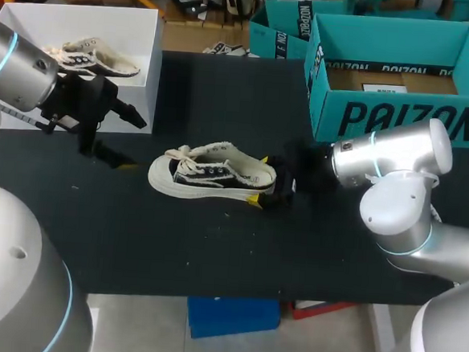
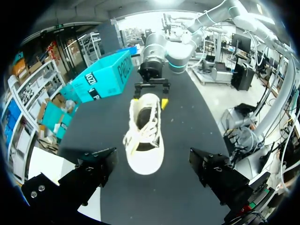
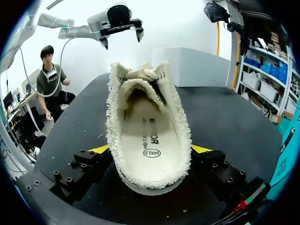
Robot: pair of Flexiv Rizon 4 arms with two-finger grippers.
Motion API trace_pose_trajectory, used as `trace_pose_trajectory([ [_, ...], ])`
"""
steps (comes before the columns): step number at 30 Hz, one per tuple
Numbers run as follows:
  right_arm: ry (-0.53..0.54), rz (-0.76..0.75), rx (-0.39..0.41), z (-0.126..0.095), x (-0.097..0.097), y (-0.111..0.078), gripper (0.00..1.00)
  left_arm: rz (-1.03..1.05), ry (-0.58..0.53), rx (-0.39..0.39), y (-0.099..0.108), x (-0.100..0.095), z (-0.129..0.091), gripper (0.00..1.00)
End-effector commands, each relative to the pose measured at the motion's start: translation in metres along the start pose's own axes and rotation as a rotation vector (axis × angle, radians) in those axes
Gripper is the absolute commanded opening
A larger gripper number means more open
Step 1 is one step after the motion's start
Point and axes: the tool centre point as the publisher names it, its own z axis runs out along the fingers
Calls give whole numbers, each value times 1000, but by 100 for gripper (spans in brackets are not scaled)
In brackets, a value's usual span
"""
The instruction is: Take the shoe out of the shoebox, open the shoe tongue, remove and reinsert the insole, then place the shoe into the shoebox
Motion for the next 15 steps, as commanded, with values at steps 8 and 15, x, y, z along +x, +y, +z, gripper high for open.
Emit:
trace_pose_trajectory([
  [8,2,-7,-12,9,-6,-2,100,3,-6,1,1,1,1,100],
  [15,-1,-9,-21,8,-9,-1,100,3,-6,1,1,1,1,100],
])
